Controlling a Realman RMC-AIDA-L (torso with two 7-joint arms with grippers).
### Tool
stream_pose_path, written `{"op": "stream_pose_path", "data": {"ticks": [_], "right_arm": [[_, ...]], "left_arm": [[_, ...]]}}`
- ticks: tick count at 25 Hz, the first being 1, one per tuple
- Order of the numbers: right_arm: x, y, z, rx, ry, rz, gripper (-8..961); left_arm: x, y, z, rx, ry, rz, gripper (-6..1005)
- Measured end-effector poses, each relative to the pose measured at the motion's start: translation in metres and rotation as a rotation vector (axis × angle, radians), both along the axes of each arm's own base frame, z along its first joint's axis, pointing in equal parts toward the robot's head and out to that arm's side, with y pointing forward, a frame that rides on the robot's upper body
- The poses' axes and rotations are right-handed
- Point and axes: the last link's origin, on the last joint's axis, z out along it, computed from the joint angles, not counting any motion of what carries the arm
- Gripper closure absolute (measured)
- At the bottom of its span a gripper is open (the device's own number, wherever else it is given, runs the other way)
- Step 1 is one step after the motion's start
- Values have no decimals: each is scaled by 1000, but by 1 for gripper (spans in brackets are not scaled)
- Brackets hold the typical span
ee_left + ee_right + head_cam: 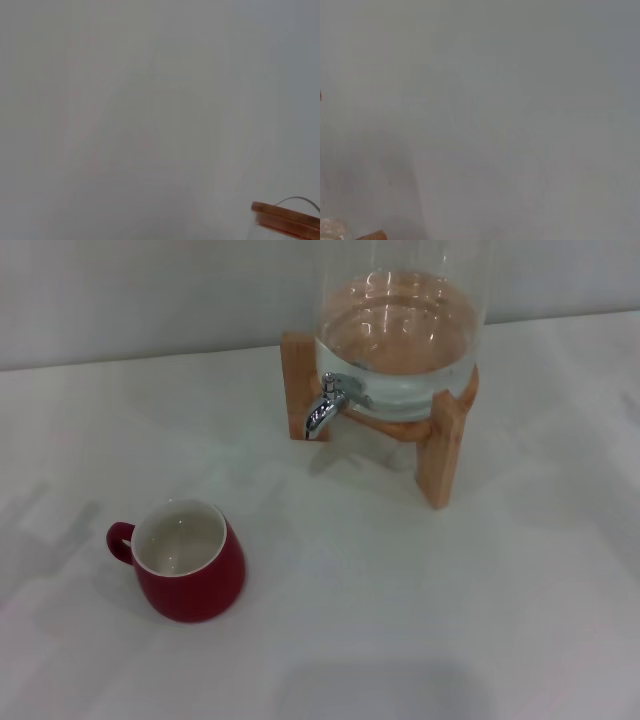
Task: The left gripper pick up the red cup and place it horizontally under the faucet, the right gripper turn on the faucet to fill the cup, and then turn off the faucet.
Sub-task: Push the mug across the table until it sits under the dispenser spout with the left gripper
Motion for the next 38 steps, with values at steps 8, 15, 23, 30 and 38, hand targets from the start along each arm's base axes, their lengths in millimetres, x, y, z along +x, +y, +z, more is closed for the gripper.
{"op": "stream_pose_path", "data": {"ticks": [8, 15, 23, 30, 38], "right_arm": [[0, 0, 0, 0, 0, 0, 231], [0, 0, 0, 0, 0, 0, 231], [0, 0, 0, 0, 0, 0, 231], [2, 0, 0, 4, 1, -10, 231], [4, 1, 2, 9, -2, -17, 230]], "left_arm": [[0, 0, 0, 0, 0, 2, 121], [-1, 0, 0, 1, 0, 4, 122], [-3, -1, -5, -7, 44, 2, 123], [-20, -14, -27, -5, 234, 6, 124], [-34, -33, -30, 49, 312, 18, 125]]}}
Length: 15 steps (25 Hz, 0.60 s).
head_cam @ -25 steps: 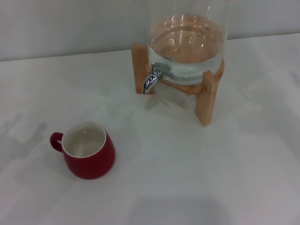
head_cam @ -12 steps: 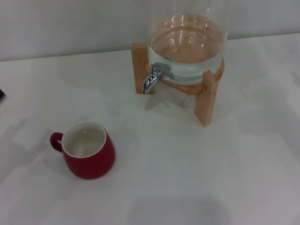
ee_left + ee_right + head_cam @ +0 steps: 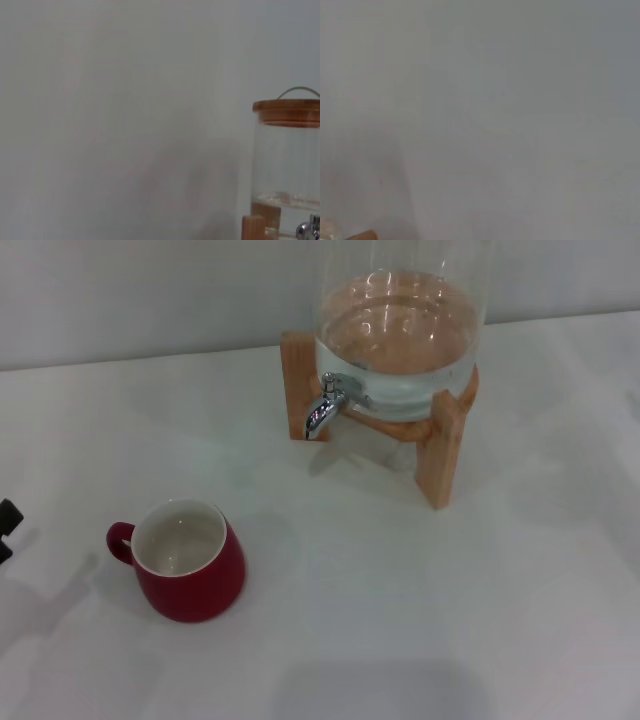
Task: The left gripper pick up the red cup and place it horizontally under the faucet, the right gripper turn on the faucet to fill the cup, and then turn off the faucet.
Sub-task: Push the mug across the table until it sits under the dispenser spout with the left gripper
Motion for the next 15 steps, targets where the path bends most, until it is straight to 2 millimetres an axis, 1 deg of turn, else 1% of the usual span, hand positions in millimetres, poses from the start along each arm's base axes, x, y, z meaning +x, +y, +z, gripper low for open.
{"op": "stream_pose_path", "data": {"ticks": [3, 6, 12, 15], "right_arm": [[0, 1, 0, 1, 1, 0, 230], [0, 3, -1, -1, 5, -1, 230], [1, 3, 1, 3, 5, -4, 230], [2, 3, 4, 14, 5, -7, 230]], "left_arm": [[-5, -5, -4, 3, 9, 15, 125], [-9, -6, -7, 3, 9, 30, 125], [-20, -6, -17, 13, 21, 80, 126], [-24, -3, -22, 14, 29, 107, 127]]}}
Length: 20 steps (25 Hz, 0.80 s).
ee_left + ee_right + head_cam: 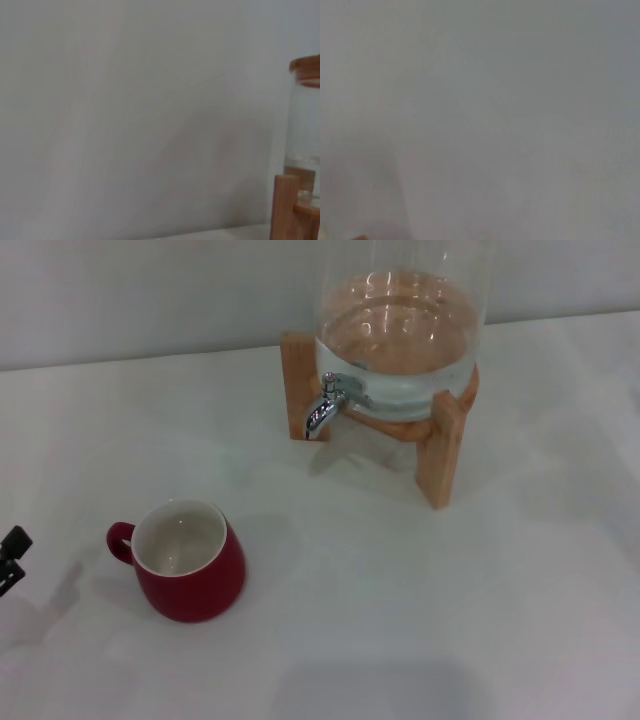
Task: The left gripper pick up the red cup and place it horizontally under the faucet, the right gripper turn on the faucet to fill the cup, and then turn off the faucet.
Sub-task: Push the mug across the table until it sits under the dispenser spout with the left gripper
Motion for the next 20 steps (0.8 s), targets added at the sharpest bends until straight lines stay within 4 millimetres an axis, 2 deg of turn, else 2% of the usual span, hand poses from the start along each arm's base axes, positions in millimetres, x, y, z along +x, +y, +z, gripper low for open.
{"op": "stream_pose_path", "data": {"ticks": [10, 20], "right_arm": [[-1, 2, 1, 4, 3, 2, 230], [0, 2, 0, 7, 8, 0, 230]], "left_arm": [[-4, 18, -17, -47, 48, 55, 128], [-10, 24, -22, -59, 95, 92, 129]]}}
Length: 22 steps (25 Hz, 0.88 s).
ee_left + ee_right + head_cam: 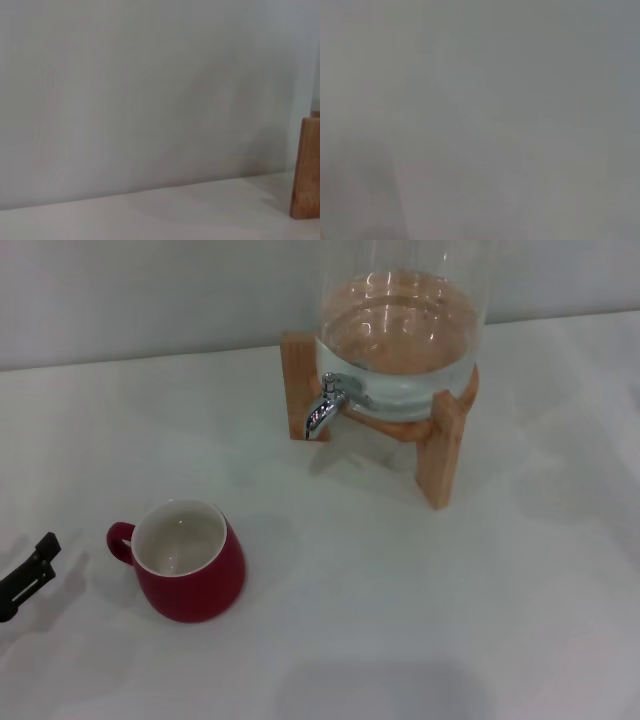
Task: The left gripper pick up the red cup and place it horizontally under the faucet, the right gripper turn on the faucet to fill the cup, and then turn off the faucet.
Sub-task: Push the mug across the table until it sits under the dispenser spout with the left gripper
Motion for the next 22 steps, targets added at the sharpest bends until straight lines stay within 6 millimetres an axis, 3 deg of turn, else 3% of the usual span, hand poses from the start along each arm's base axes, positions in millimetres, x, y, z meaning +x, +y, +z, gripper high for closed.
{"op": "stream_pose_path", "data": {"ticks": [22], "right_arm": [[0, 4, 0, 4, 2, -2, 229]], "left_arm": [[6, 11, -23, -116, 77, -23, 132]]}}
